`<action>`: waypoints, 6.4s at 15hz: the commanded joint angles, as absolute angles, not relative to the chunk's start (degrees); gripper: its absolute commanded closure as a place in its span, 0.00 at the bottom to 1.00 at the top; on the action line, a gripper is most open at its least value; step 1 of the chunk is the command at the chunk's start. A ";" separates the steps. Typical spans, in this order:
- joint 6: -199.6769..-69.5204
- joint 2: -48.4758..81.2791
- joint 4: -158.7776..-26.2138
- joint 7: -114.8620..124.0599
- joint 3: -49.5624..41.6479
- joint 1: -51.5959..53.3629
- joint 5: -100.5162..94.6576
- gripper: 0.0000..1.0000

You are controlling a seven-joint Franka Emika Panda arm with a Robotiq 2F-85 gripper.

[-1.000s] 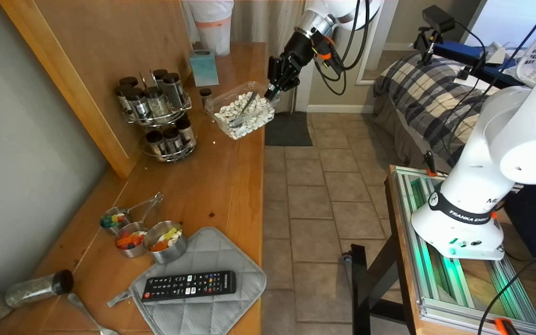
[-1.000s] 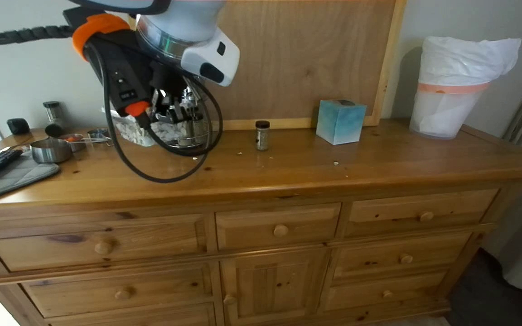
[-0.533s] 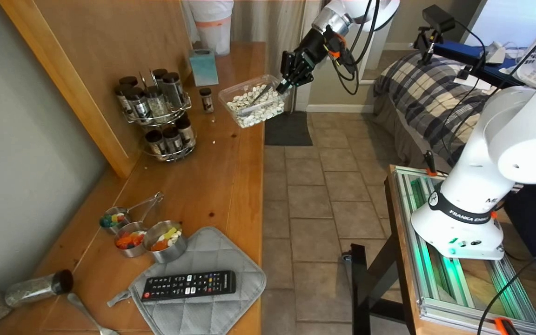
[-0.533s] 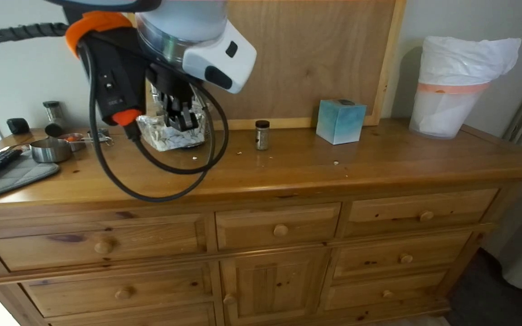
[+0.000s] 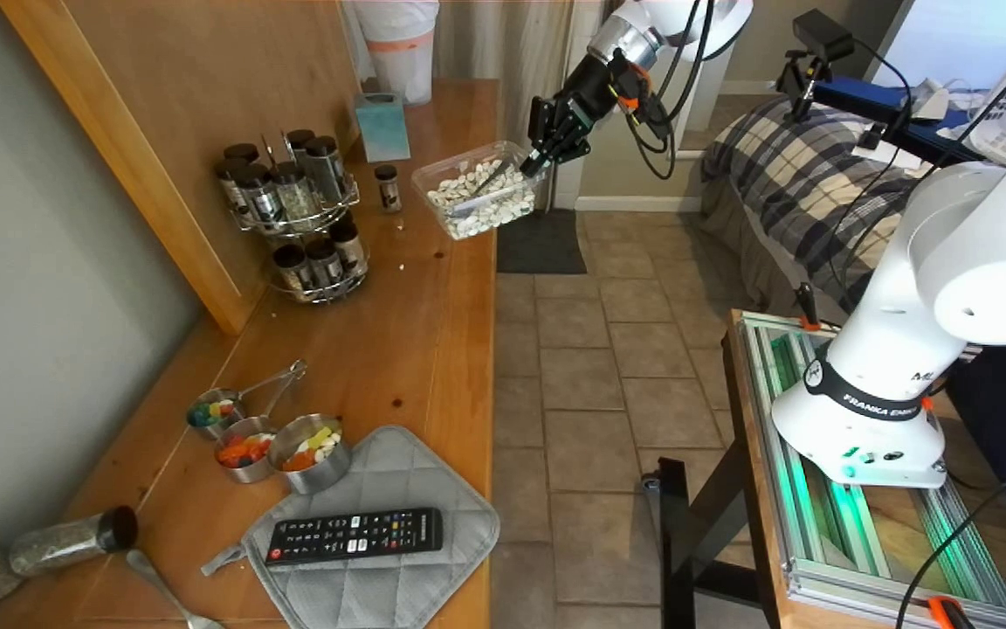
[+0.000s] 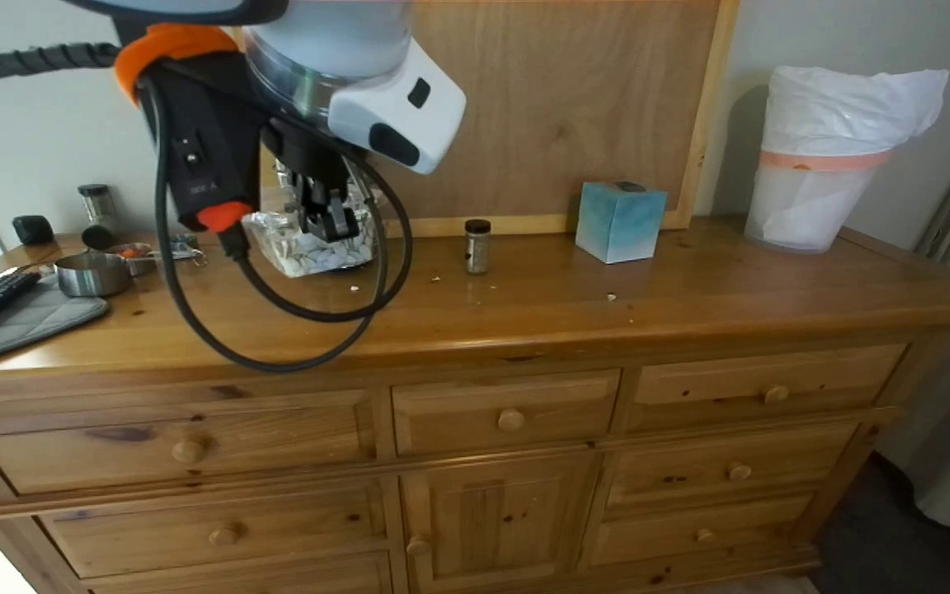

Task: Move the bowl to the right

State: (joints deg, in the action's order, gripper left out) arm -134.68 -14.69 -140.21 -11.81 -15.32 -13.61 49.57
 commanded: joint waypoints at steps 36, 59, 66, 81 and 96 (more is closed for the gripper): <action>-133.49 39.62 -80.20 -0.49 -13.98 -29.89 58.82 0.99; -134.05 52.28 -63.43 9.76 -11.75 -29.41 47.12 0.99; -132.42 52.94 -61.23 17.47 -12.41 -28.16 34.90 0.99; -126.71 54.10 -54.98 23.49 -11.94 -28.77 24.01 0.31; -115.86 28.29 -75.75 -10.91 -6.72 -26.96 23.90 0.00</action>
